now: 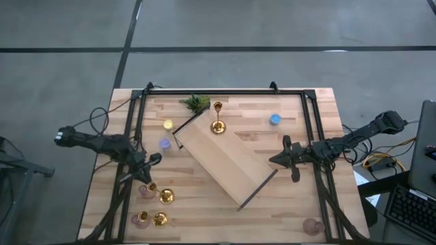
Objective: Pick & Place candle stick holders
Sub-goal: Put the top gold candle holder on the shelf aligned with the other gold candle holder
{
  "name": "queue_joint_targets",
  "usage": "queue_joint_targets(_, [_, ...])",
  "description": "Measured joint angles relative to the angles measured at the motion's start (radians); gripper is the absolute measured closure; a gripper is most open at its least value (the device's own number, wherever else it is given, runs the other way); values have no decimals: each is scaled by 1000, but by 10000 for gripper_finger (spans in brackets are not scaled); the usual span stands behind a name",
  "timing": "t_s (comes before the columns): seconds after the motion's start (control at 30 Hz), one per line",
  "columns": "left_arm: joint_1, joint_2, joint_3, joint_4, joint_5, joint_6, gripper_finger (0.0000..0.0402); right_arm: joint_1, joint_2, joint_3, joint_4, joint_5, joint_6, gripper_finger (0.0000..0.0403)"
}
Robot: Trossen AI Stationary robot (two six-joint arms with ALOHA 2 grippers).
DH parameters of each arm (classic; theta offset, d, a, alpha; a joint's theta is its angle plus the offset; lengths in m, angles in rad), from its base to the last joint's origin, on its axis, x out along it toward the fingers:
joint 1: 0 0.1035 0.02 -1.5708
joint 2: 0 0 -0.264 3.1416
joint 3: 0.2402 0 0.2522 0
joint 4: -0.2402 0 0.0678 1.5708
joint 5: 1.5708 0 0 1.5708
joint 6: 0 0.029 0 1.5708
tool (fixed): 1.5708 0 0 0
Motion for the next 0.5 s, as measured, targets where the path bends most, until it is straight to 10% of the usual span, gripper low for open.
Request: queue_joint_targets(0.5, [-137,29,-36,124,-106,-53,380,0,0,0,-6,11,-10,394])
